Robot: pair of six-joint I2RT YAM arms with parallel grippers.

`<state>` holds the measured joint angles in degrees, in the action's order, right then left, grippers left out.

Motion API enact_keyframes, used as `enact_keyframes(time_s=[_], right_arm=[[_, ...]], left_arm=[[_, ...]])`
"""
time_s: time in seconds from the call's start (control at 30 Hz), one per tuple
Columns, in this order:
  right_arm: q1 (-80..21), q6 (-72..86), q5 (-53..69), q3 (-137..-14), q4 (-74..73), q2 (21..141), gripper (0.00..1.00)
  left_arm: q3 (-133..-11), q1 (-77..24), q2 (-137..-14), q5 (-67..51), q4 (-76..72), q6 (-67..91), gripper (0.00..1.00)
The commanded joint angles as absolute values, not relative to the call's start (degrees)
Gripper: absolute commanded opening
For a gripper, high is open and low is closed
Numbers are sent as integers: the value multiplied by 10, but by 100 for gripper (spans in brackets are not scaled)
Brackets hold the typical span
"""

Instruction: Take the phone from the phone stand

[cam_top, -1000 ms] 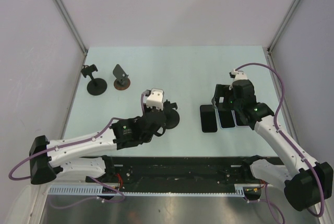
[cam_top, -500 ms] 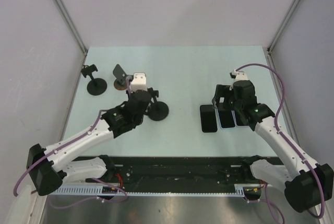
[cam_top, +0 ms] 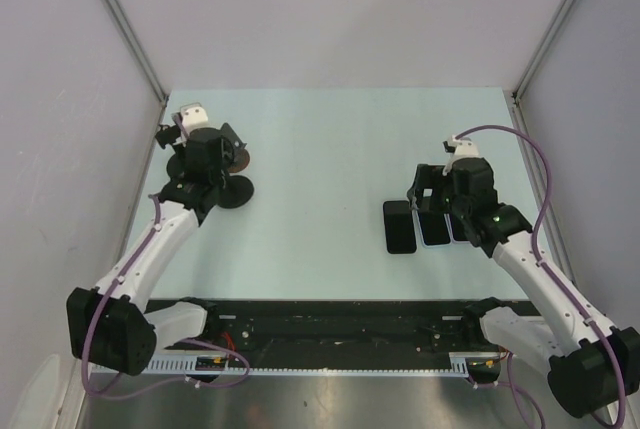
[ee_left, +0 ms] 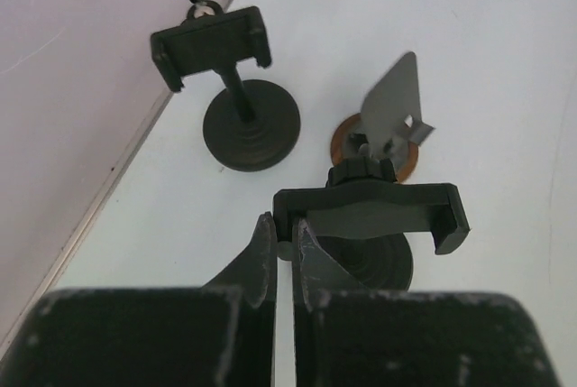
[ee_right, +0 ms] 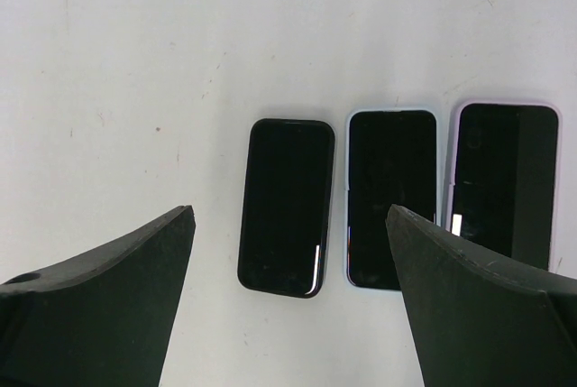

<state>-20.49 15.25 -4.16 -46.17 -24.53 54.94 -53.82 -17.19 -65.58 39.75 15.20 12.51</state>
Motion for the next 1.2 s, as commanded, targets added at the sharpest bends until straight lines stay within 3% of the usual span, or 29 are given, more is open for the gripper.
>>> enact_keyframes(time_s=[0.0,0.5,0.67,0.77,1.17], right_arm=[[-203,142,-34,-457,-223,530,93],[-203,143,-36,-454,-219,511,92],[-203,146,-57,-453,-219,497,93],[-203,146,-62,-452,-219,488,93],[-201,147,-66,-454,-219,444,93]], left_arm=[[-564,-106,-668,354,61,97,0],[-538,-49,-672,354,-20,39,2],[-515,-49,-653,350,-20,52,26],[-505,-53,-647,351,-20,54,35],[-495,-95,-584,386,-14,33,59]])
